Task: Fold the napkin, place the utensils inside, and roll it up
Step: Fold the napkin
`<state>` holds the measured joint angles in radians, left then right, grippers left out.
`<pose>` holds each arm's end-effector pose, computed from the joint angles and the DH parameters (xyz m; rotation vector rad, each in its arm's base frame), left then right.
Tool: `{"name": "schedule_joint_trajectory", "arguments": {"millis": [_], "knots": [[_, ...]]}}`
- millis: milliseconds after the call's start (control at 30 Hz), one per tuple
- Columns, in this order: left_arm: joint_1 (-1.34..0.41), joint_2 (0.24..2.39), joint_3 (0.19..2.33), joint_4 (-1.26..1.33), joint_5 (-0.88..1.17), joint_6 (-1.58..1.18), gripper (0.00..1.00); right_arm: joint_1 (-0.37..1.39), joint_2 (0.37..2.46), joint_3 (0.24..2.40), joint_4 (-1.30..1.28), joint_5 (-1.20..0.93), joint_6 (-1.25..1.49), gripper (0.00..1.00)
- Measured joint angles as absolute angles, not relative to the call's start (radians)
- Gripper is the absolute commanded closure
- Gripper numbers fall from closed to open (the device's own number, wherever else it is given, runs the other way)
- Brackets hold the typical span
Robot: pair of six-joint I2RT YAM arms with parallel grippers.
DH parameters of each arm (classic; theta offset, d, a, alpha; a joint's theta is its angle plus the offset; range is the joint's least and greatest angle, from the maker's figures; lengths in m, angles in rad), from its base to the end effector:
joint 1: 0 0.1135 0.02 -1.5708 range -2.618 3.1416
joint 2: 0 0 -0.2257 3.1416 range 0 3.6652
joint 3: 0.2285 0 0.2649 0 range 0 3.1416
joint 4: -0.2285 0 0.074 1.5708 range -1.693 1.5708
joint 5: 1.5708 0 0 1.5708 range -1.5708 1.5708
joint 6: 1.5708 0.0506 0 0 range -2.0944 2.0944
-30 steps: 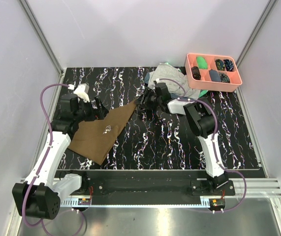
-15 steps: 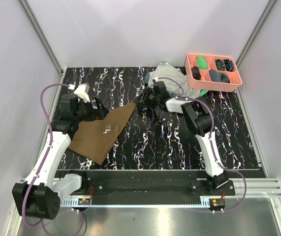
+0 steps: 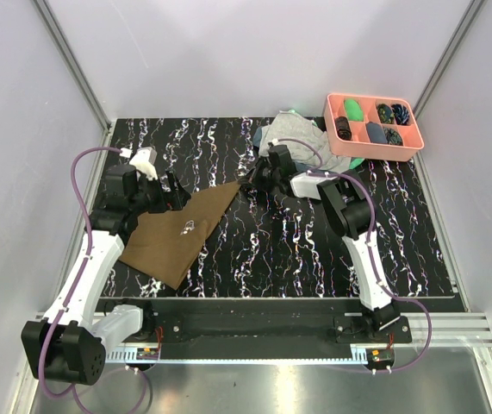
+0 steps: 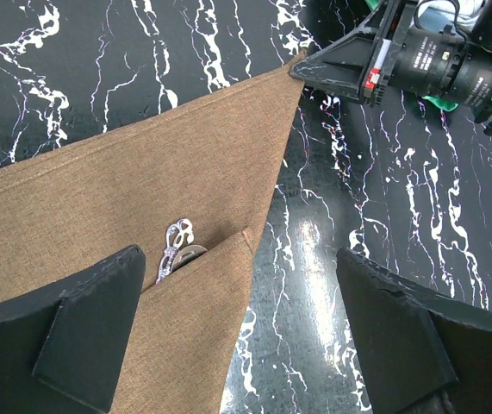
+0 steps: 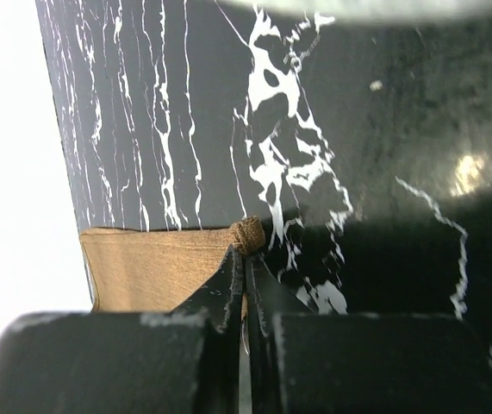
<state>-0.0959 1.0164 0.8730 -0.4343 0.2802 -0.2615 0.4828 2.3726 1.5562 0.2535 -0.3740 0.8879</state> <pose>0.2653 -0.0396 0.2609 -0.0141 2.1663 -0.5078 0.4387 0.2508 0.0589 0.2301 2.3268 1.1523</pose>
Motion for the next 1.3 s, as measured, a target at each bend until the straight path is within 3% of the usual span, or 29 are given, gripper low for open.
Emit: {"name": "schedule_joint_trajectory", "arguments": {"millis": [400, 700, 900, 1300], "knots": [[-0.096, 1.016, 0.872, -0.441, 0.284, -0.262, 0.05, 0.361, 2.221, 1.33, 0.273, -0.356, 0.873, 1.0], [-0.096, 1.016, 0.857, -0.447, 0.289, -0.262, 0.05, 0.282, 2.144, 1.301, 0.265, -0.362, 0.851, 1.0], [-0.096, 1.016, 0.857, -0.447, 0.29, -0.262, 0.05, 0.353, 2.076, 1.301, 0.287, -0.416, 0.86, 1.0], [-0.096, 1.016, 0.857, -0.447, 0.297, -0.262, 0.04, 0.674, 1.982, 1.262, 0.361, -0.526, 0.916, 1.0]]}}
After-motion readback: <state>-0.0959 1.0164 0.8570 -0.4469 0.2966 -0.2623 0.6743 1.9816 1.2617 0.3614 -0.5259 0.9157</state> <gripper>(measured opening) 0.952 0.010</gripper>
